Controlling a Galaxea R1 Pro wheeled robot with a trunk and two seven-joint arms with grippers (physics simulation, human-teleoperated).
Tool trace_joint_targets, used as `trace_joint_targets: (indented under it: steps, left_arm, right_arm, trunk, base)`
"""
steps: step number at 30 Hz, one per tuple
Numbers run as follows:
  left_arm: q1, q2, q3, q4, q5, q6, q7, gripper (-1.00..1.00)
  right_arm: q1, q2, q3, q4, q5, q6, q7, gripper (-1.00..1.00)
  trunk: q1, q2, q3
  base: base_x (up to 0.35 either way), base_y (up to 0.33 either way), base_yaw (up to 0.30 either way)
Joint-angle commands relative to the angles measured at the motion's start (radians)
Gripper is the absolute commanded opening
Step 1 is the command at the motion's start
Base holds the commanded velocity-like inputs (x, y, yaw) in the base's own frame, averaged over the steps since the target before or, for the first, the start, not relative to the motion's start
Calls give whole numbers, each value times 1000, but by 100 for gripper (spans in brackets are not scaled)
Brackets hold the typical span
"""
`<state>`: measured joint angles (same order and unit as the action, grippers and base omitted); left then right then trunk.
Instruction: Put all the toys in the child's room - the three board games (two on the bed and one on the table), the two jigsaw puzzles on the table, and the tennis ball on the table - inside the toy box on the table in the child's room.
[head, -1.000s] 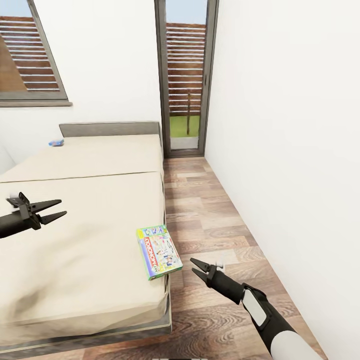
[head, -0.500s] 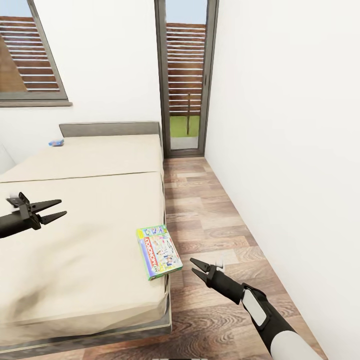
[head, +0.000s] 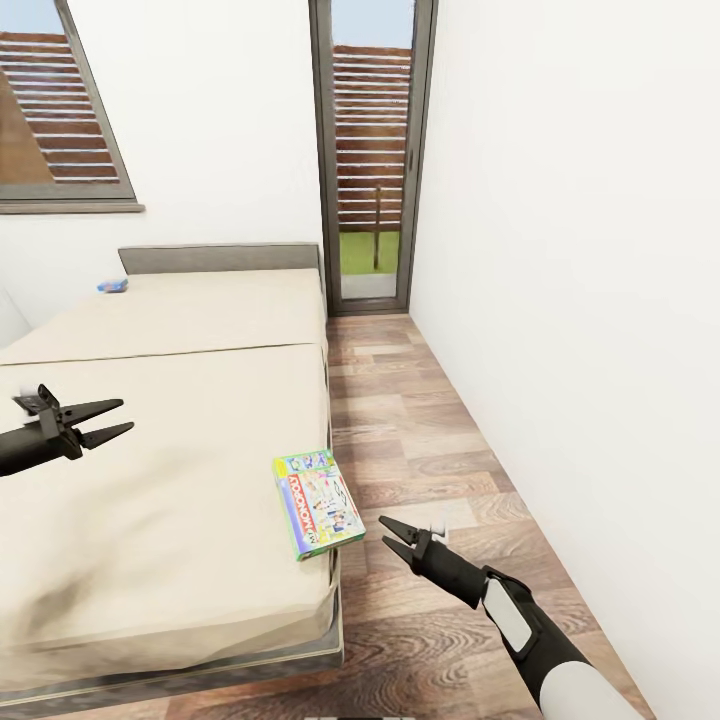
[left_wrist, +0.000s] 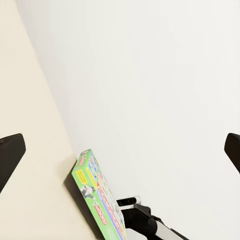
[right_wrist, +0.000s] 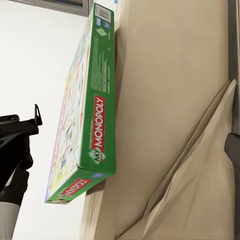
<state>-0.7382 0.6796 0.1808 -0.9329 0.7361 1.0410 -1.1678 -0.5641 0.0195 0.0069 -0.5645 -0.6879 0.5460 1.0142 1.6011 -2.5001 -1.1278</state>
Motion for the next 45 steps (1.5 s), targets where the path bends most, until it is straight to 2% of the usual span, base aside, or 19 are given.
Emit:
trace_joint_targets:
  steps: [1, 36, 45]
  left_arm:
    - [0, 0, 0, 0, 0, 5, -3, 100]
    - [0, 1, 0, 0, 0, 5, -3, 100]
    - [0, 2, 0, 0, 0, 5, -3, 100]
  right_arm:
    - [0, 0, 1, 0, -7, 8, 0, 100]
    - [0, 11, 2, -3, 1, 8, -5, 100]
    - [-2, 24, 6, -8, 7, 10, -14, 100]
  trunk:
    - [0, 0, -1]
    - [0, 0, -1]
    - [0, 0, -1]
  base:
    - [0, 0, 0]
    - [0, 5, 0]
    - [0, 26, 0]
